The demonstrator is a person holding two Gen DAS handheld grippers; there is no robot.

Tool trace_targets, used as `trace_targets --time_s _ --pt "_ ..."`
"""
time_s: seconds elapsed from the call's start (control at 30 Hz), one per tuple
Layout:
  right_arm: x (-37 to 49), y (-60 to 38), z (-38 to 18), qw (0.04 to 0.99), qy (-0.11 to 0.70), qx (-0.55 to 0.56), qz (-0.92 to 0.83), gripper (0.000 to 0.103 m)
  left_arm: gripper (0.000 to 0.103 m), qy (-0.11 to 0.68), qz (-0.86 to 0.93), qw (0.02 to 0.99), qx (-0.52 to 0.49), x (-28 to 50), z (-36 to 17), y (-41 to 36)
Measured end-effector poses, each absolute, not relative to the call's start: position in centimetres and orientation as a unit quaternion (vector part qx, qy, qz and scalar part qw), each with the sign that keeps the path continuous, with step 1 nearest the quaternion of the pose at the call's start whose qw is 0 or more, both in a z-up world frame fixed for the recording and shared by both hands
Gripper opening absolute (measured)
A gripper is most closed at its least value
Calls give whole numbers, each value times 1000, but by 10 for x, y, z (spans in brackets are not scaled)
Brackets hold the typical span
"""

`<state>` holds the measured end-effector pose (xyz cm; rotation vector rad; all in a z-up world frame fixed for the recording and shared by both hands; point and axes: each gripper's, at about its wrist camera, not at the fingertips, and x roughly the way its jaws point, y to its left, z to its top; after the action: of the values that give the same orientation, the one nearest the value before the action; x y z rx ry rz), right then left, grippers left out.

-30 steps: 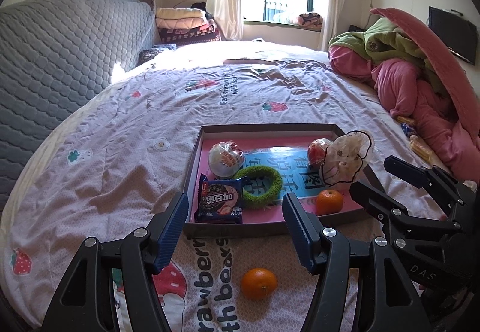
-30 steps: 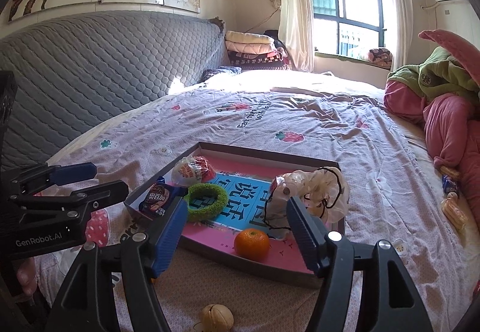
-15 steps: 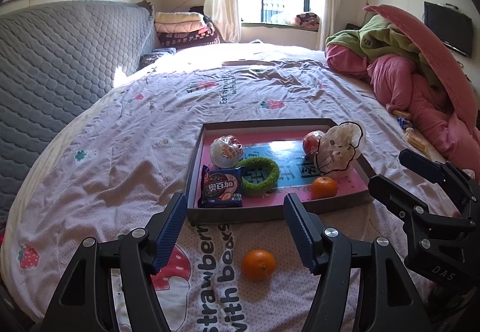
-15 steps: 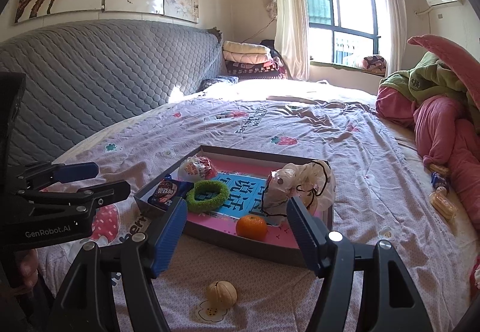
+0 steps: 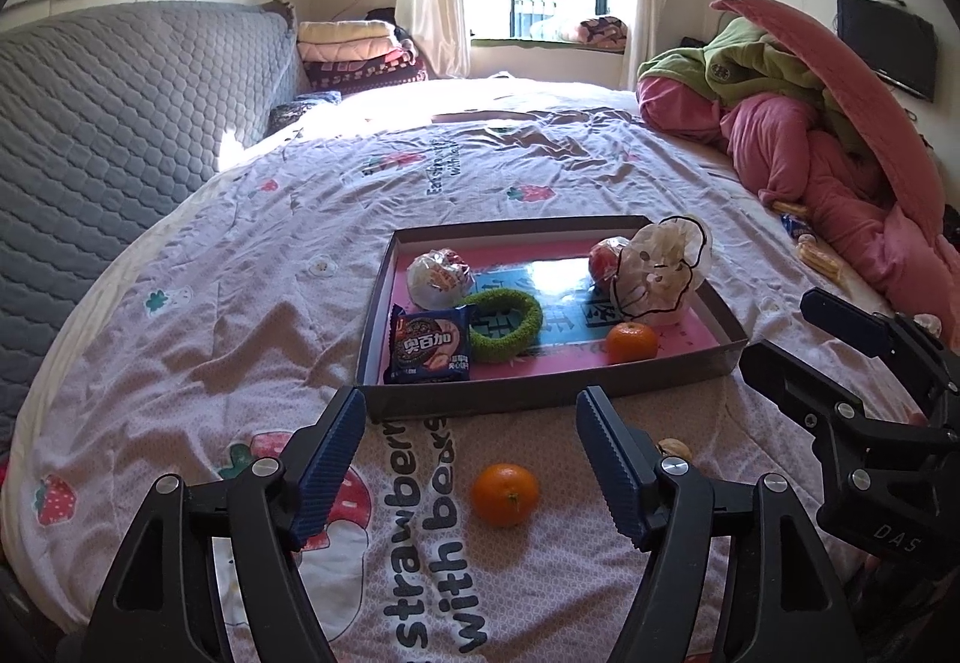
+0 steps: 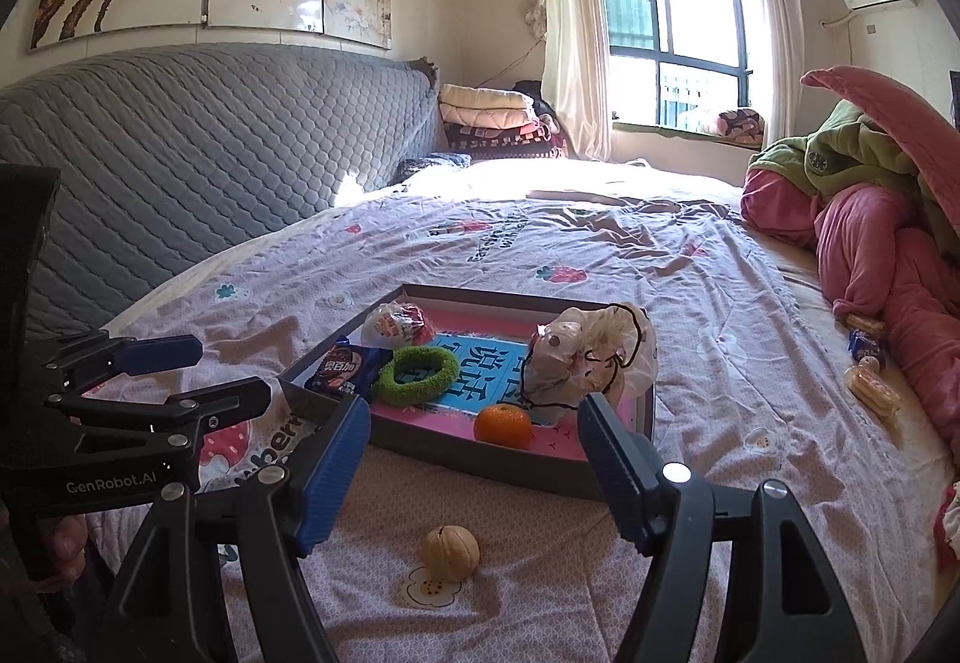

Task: Organize objects
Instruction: 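Withdraw both open grippers from the tray toward the remaining orange, then move the left gripper to the orange on the bed while the right approaches the walnut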

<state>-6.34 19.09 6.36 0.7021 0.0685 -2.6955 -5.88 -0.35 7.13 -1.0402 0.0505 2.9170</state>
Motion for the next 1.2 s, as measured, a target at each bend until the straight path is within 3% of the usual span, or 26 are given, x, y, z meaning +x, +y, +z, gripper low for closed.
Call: trace_targets --time_s 1.2 --pt "-33 185 48 173 42 277 -944 72 79 -1 924 25 -382 -37 41 -16"
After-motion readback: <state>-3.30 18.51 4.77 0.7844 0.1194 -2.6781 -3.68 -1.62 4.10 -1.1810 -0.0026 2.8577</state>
